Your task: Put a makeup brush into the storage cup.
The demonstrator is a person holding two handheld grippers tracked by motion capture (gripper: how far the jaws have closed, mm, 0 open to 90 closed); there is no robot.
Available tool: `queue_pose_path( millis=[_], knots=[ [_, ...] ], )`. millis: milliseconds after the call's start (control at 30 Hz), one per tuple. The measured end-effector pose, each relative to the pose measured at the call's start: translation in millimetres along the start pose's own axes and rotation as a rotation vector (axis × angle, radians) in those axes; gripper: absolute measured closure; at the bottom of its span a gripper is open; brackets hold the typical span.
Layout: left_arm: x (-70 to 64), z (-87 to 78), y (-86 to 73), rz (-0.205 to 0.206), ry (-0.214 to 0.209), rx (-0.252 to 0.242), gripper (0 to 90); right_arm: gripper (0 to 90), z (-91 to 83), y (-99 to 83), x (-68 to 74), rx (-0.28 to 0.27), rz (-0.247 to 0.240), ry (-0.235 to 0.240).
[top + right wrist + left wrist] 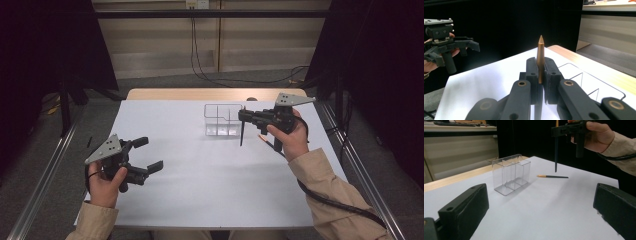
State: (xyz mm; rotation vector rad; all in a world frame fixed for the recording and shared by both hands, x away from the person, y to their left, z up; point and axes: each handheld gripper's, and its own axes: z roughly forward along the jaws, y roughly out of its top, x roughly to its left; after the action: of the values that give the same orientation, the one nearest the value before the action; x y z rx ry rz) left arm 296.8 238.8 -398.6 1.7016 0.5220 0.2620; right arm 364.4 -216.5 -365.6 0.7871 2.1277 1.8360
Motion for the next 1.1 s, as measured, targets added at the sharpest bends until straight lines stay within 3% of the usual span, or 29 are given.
queue_pose_path(
  millis=[400,1100],
  knots=[
    [-0.3,-3.6,-2.0,-0.004,0.005,-0.006,0.0,84.1,-0.1,10.5,-10.8,-0.007,-0.015,-0.032],
    [2.1,-10.0,-5.5,-0.008,0.012,-0.011,0.0,84.1,22.5,26.8,-24.1,-0.029,-0.028,-0.068]
  ],
)
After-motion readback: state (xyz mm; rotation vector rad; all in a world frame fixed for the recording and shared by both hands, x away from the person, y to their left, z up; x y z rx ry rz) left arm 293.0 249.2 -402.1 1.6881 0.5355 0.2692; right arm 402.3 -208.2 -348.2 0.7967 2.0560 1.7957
